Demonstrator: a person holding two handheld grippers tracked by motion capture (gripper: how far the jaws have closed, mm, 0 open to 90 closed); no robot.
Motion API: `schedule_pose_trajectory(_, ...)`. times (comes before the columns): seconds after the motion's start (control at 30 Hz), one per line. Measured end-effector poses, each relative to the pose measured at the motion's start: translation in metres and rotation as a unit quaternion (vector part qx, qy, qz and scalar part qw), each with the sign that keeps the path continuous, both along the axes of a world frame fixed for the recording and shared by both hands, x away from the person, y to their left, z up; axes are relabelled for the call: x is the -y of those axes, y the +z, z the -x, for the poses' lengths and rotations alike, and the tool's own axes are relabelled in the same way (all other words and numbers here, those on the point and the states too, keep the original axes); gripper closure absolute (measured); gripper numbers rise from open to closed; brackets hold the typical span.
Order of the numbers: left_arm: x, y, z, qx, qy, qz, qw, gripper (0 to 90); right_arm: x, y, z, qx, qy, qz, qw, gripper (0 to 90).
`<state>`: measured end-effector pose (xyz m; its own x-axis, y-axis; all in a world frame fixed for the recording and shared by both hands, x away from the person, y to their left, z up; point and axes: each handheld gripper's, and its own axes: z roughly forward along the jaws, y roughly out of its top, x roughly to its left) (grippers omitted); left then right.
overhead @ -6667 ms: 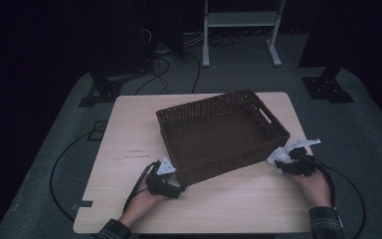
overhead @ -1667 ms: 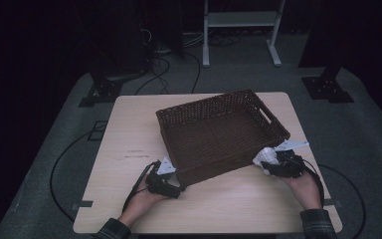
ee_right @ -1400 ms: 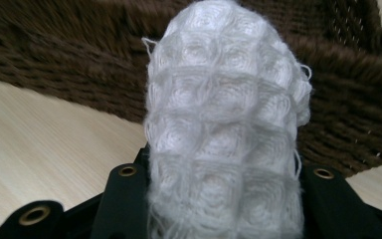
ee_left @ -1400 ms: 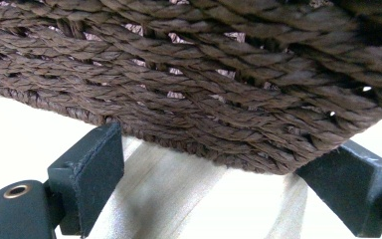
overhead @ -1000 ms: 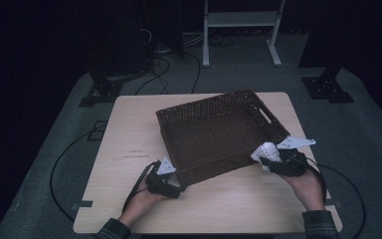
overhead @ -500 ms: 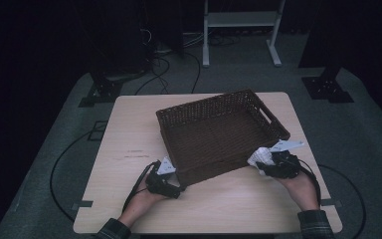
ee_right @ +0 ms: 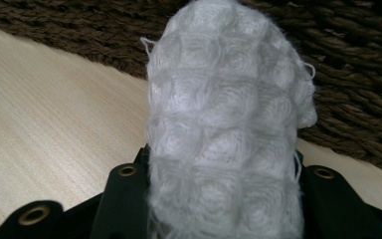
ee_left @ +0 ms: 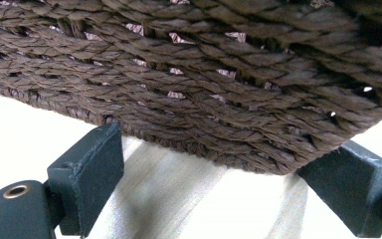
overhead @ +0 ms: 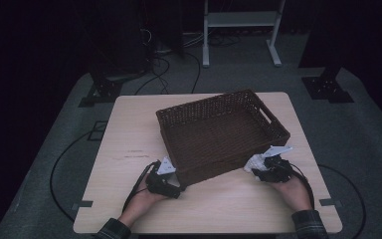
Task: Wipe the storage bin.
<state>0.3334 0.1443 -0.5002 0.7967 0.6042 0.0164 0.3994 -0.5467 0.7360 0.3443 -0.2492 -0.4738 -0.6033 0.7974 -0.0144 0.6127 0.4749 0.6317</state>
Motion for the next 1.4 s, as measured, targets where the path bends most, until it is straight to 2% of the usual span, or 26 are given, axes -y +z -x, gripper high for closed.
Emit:
schedule_pose_trajectory(0.17, 0.000, 0.000, 0.000, 0.000, 0.000, 0.000, 1.0000, 11.1, -0.001, 0.002, 0.002, 0.002, 0.001, 0.002, 1.0000, 55.7)
schedule_pose_trajectory(0.47, 0.000, 0.000, 0.000, 0.000, 0.000, 0.000, 1.0000, 11.2, -0.003, 0.023, 0.008, 0.031, 0.007, -0.016, 0.9994, 55.8)
schedule_pose_trajectory(0.8, 0.000, 0.000, 0.000, 0.000, -0.002, -0.001, 1.0000, 11.7, -0.003, 0.041, 0.015, 0.052, 0.011, -0.032, 0.9980, 55.9)
schedule_pose_trajectory(1.13, 0.000, 0.001, 0.000, -0.001, -0.004, -0.003, 1.0000, 12.2, -0.003, 0.065, 0.025, 0.089, 0.024, -0.062, 0.9938, 55.9)
schedule_pose_trajectory(1.4, 0.000, 0.001, 0.001, -0.001, -0.003, -0.002, 1.0000, 12.4, -0.006, 0.064, 0.026, 0.086, 0.028, -0.062, 0.9939, 55.9)
